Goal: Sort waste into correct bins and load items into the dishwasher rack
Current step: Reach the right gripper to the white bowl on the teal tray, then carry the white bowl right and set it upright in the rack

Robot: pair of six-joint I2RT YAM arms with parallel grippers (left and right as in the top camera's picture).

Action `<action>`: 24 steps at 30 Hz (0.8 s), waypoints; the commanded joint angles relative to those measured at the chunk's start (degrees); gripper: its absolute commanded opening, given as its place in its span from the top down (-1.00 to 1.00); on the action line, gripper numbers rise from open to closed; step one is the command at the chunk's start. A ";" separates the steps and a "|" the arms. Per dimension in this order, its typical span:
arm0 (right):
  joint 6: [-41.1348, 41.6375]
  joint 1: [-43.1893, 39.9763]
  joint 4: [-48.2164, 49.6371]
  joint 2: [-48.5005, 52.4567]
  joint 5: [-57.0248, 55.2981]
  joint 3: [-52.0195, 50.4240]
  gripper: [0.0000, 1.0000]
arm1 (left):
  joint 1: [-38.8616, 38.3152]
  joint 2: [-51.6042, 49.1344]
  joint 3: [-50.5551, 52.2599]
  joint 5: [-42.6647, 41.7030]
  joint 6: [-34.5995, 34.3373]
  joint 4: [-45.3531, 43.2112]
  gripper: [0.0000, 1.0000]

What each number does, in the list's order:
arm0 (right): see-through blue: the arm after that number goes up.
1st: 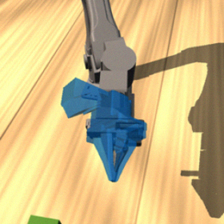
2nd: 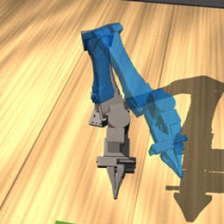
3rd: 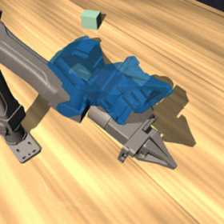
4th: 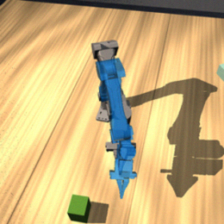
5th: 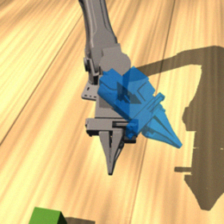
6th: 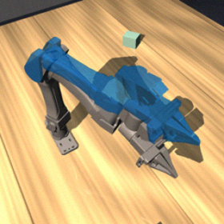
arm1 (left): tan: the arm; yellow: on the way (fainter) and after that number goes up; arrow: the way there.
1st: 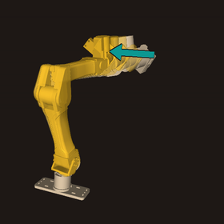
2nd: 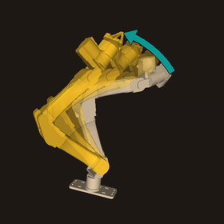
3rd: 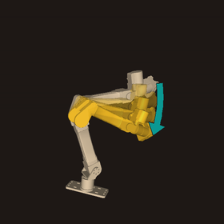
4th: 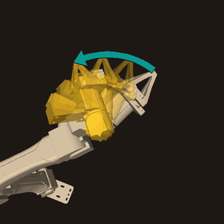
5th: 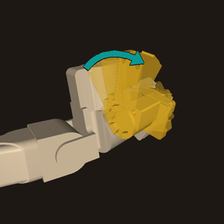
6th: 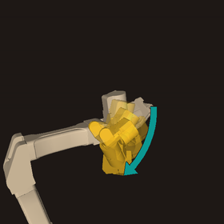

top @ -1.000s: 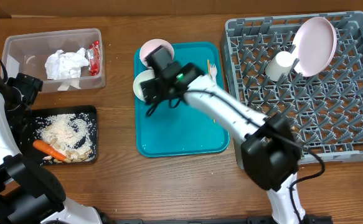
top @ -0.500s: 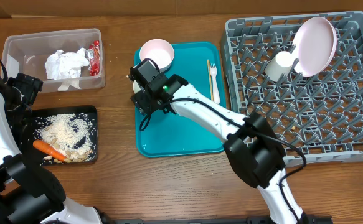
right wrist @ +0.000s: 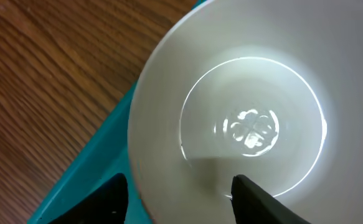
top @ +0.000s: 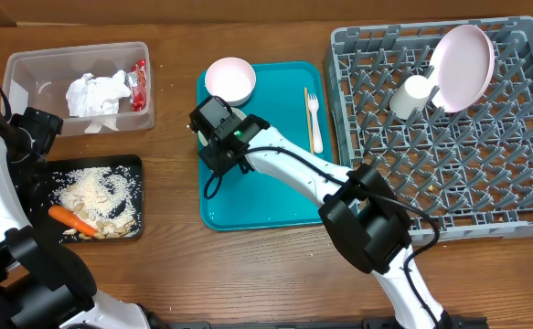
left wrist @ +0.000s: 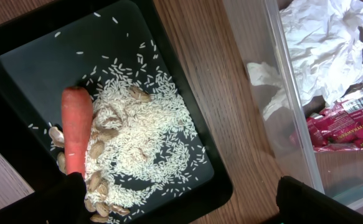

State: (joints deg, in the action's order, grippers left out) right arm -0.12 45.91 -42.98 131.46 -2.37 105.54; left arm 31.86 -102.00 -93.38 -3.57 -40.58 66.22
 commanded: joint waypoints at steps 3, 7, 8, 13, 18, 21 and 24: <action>1.73 0.22 -1.55 0.66 -1.70 1.05 0.32 | -0.11 1.77 -0.59 0.81 -1.01 -0.11 -1.00; 3.61 0.20 -5.35 0.44 -1.64 3.58 0.37 | -0.11 1.77 -0.59 0.81 -1.01 -0.11 -1.00; 3.61 0.22 -6.64 0.26 -1.64 4.59 0.39 | -0.11 1.77 -0.59 0.81 -1.01 -0.11 -1.00; 6.14 0.09 -10.12 -1.75 -1.62 7.61 0.65 | -0.11 1.77 -0.59 0.81 -1.01 -0.11 -1.00; 6.16 -0.07 -11.67 -2.34 -1.40 7.74 0.77 | -0.11 1.77 -0.59 0.81 -1.01 -0.11 -1.00; 6.14 -0.07 -12.26 -2.34 -1.38 7.74 0.74 | -0.11 1.77 -0.59 0.81 -1.01 -0.11 -1.00; 6.12 -0.07 -12.02 -2.34 -1.20 6.88 0.37 | -0.11 1.77 -0.59 0.81 -1.01 -0.11 -1.00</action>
State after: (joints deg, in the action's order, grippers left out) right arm 5.93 45.89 -55.31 131.52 -3.42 111.79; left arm 31.86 -102.00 -93.38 -3.57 -40.58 66.22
